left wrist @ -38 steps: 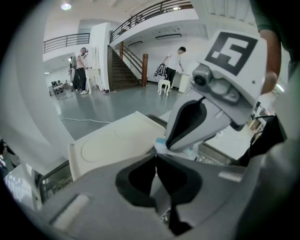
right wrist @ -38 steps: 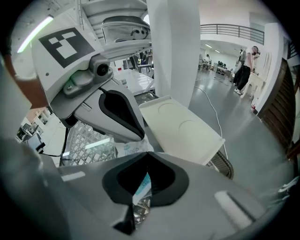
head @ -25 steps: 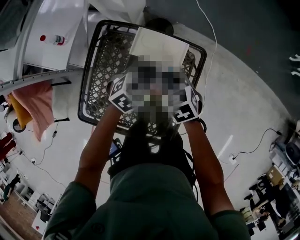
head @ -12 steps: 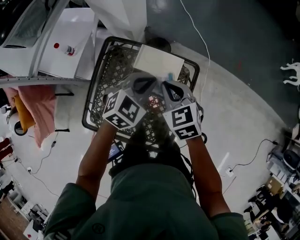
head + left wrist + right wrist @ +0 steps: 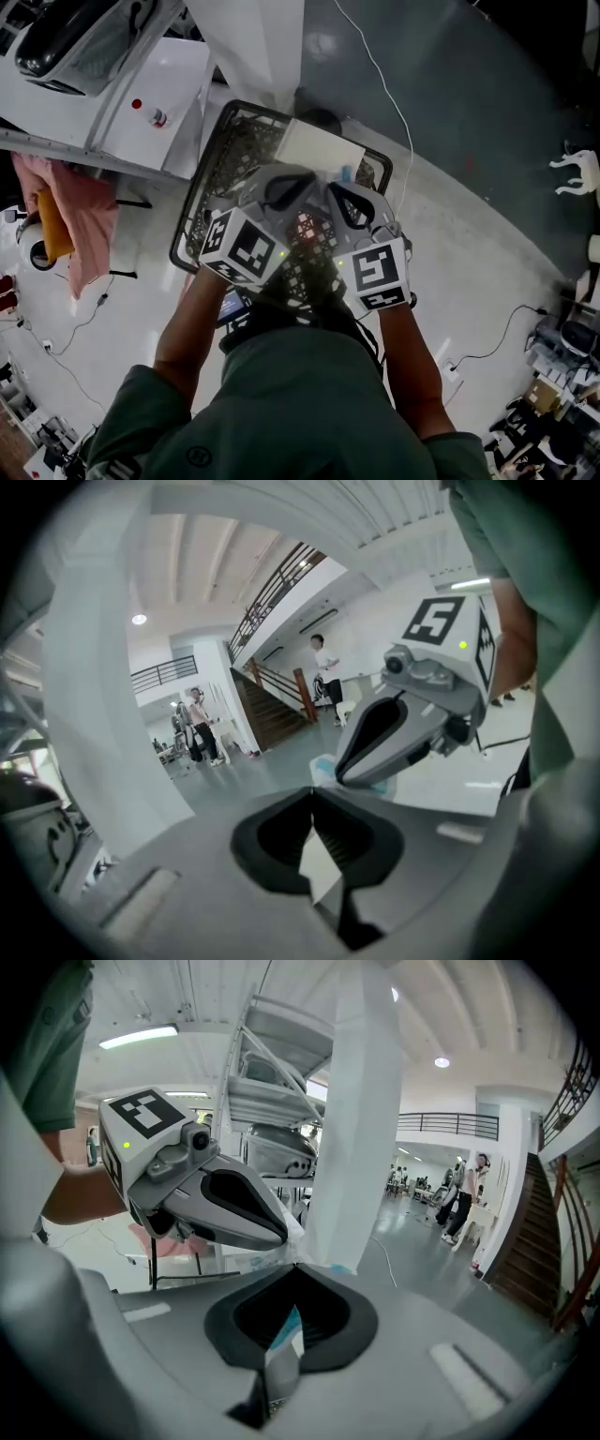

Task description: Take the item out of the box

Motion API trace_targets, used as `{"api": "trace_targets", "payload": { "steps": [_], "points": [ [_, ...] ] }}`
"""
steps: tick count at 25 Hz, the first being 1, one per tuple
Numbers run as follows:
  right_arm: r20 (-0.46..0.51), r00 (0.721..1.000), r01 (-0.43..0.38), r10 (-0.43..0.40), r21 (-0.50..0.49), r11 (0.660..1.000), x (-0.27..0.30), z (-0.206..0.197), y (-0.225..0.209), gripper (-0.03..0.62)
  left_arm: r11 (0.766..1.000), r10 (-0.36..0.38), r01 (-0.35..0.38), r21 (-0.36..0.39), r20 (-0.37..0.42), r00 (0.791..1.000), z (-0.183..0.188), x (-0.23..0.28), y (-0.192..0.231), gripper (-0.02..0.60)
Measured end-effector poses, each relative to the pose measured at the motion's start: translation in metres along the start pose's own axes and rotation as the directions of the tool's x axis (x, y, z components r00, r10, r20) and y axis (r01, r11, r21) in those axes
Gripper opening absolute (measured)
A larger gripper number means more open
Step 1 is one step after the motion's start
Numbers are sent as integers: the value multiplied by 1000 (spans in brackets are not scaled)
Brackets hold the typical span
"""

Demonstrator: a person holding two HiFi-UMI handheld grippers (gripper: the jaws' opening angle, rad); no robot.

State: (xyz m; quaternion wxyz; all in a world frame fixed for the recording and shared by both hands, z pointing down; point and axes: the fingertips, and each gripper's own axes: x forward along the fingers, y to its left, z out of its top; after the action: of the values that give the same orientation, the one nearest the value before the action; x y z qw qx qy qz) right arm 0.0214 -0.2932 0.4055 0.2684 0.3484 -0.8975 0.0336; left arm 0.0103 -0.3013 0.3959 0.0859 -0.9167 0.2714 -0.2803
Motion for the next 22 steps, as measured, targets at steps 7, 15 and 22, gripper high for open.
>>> {"api": "trace_targets", "payload": {
  "steps": [7, 15, 22],
  "points": [
    [107, 994, 24, -17, -64, 998, -34, 47, 7, 5, 996, 65, -70, 62, 80, 995, 45, -39, 7, 3],
    [229, 973, 59, -30, -119, 991, -77, 93, 20, 5, 984, 117, -138, 115, 173, 978, 93, -81, 4, 3],
    [271, 962, 74, -27, -163, 984, -108, 115, 38, 5, 971, 157, -193, 141, 233, 960, 118, -113, -6, 3]
  ]
}}
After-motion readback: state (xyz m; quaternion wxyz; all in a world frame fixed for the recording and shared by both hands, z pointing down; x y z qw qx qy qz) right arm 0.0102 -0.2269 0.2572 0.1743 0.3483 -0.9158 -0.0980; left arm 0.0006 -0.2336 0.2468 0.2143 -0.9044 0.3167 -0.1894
